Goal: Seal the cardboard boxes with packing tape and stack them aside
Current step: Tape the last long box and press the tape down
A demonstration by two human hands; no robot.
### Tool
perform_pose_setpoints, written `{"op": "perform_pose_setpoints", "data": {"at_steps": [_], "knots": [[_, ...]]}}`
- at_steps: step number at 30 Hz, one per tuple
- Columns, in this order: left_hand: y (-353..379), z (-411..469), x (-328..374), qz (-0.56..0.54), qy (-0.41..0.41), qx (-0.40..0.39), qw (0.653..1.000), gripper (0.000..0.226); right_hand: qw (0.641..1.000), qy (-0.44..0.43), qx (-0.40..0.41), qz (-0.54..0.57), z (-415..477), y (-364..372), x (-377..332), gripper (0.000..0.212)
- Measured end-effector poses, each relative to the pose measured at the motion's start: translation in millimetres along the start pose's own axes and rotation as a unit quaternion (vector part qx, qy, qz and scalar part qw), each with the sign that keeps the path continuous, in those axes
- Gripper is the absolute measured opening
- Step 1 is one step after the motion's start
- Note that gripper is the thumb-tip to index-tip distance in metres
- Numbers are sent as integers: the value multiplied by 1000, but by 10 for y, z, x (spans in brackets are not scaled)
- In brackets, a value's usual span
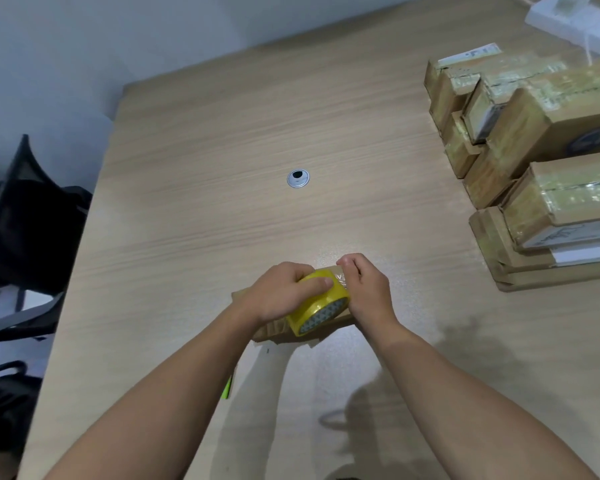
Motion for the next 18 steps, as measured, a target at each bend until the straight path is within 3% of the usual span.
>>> {"op": "perform_pose_setpoints", "data": {"at_steps": [9, 14, 18], "knots": [[-287, 35, 81, 176, 12, -36, 984, 27, 998, -30, 1, -62, 20, -1, 32, 20], [-439, 87, -45, 233, -48, -13, 971, 43, 998, -27, 0, -58, 20, 10, 28, 20], [-359, 57, -133, 232, -5, 20, 973, 60, 998, -23, -2, -56, 29, 15, 12, 20]]}}
Point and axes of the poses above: each hand's wrist, its own z-axis towards the middle knuckle, its own y-axis out of the palm, x = y × z, the point moved 2 cm from there along z, towards the middle knuckle, and after that the axes turned 15 degrees about -y, right-handed, at the moved point
